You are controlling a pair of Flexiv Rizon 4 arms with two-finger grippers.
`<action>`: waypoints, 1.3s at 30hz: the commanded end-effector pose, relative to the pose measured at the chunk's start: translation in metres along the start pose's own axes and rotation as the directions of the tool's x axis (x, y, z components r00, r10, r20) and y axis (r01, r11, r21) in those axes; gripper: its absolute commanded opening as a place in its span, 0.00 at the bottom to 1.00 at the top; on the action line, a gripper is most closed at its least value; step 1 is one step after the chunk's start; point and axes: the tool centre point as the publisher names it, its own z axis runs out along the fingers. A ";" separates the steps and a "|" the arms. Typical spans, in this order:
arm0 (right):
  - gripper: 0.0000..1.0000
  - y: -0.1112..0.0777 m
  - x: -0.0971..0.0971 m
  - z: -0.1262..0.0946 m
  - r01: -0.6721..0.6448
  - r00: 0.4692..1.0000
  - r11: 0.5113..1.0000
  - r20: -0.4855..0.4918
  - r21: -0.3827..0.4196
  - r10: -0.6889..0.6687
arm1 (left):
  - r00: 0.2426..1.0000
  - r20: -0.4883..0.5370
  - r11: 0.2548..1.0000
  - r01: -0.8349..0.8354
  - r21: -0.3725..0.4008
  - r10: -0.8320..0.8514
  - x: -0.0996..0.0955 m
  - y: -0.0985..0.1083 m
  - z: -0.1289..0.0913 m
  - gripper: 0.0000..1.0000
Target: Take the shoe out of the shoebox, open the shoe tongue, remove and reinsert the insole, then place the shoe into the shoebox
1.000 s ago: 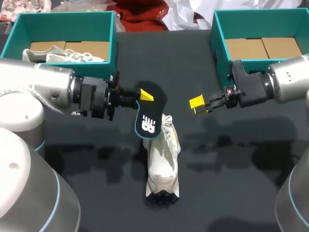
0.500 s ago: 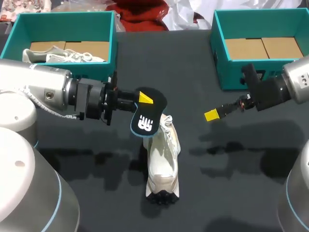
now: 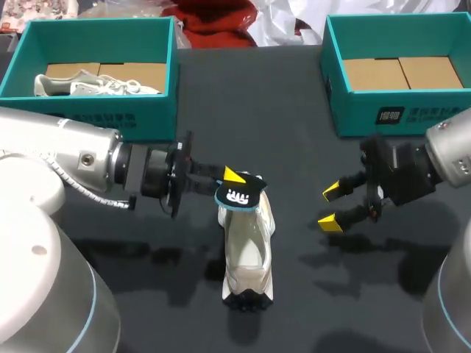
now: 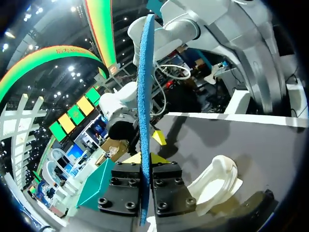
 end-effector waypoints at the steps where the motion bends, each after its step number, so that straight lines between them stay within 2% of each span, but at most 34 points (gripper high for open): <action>1: 1.00 0.002 0.007 -0.002 0.003 1.000 1.000 0.018 0.007 -0.003 | 1.000 0.009 0.999 -0.010 -0.039 0.010 0.004 -0.014 -0.005 0.00; 7: 1.00 0.002 0.007 -0.002 0.003 1.000 1.000 0.018 0.007 -0.003 | 1.000 0.011 1.000 0.014 -0.024 -0.013 0.007 -0.016 -0.003 0.00; 10: 1.00 0.001 0.020 0.006 0.120 0.990 0.988 0.057 0.101 -0.126 | 0.996 -0.008 0.995 0.094 0.035 -0.094 0.014 -0.027 -0.003 0.00; 14: 1.00 -0.003 0.031 0.017 0.196 0.975 0.968 0.077 0.158 -0.210 | 0.986 -0.054 0.980 0.165 0.114 -0.159 0.026 -0.044 -0.005 0.00; 16: 1.00 -0.004 0.034 0.022 0.217 0.964 0.960 0.116 0.178 -0.240 | 0.979 -0.098 0.969 0.192 0.154 -0.179 0.031 -0.051 -0.004 0.00; 18: 1.00 -0.006 0.036 0.025 0.215 0.956 0.958 0.160 0.188 -0.246 | 0.984 -0.102 0.978 0.158 0.135 -0.145 0.032 -0.054 -0.004 0.00; 28: 1.00 -0.006 0.036 0.025 0.215 0.956 0.958 0.160 0.188 -0.246 | 0.984 -0.102 0.978 0.158 0.135 -0.145 0.032 -0.054 -0.004 0.00; 32: 1.00 -0.009 0.036 0.034 0.253 0.952 0.948 0.127 0.194 -0.280 | 0.980 -0.070 0.967 0.197 0.161 -0.188 0.047 -0.057 0.002 0.00; 39: 1.00 -0.015 0.039 0.052 0.324 0.930 0.910 0.086 0.260 -0.356 | 0.982 -0.023 0.956 0.190 0.225 -0.190 0.069 -0.065 0.000 0.00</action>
